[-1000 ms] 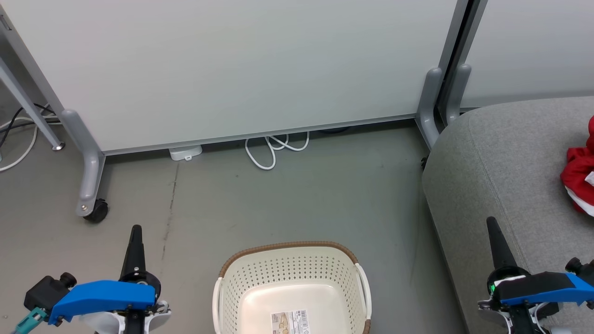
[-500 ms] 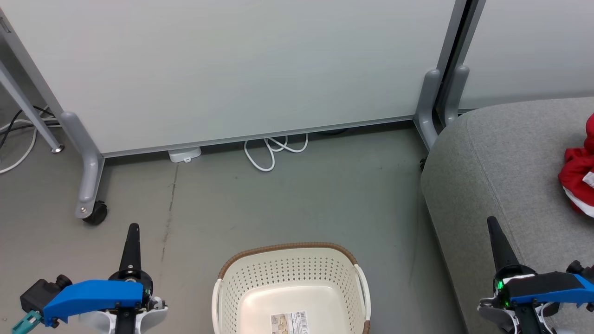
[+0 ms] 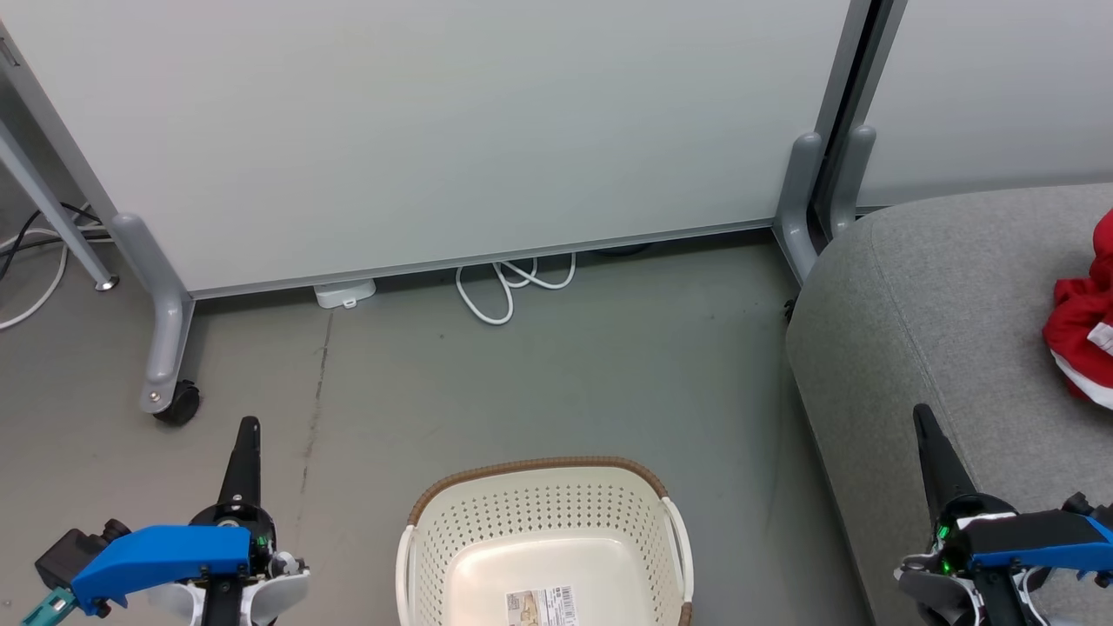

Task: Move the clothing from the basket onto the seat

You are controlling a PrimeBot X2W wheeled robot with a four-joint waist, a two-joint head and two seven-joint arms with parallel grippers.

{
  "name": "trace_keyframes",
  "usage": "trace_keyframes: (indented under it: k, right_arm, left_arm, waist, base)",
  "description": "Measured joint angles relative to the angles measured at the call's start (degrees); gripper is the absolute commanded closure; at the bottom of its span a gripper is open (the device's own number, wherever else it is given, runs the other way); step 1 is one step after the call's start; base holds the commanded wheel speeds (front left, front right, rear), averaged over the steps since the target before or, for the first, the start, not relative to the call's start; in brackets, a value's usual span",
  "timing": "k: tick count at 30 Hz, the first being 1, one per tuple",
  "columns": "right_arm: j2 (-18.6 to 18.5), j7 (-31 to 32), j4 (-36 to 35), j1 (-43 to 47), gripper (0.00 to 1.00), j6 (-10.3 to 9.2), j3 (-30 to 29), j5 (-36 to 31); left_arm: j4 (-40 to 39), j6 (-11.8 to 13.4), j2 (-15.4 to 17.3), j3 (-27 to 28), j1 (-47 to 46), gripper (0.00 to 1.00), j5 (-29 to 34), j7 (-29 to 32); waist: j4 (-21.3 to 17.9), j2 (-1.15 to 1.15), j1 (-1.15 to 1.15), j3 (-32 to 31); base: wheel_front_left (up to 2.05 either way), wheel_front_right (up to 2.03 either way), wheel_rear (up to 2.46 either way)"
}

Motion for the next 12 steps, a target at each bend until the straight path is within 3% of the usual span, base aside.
trace_keyframes:
  k: [12]
  right_arm:
    - [-0.02,1.46,-0.19,-0.03,1.00,0.00,-0.22,6.05]
  left_arm:
    - [-0.20,-0.22,0.01,0.62,-0.37,1.00,-5.76,1.54]
  waist:
    - [-0.17,0.00,0.00,-0.26]
  base:
    - [0.00,0.00,0.00]
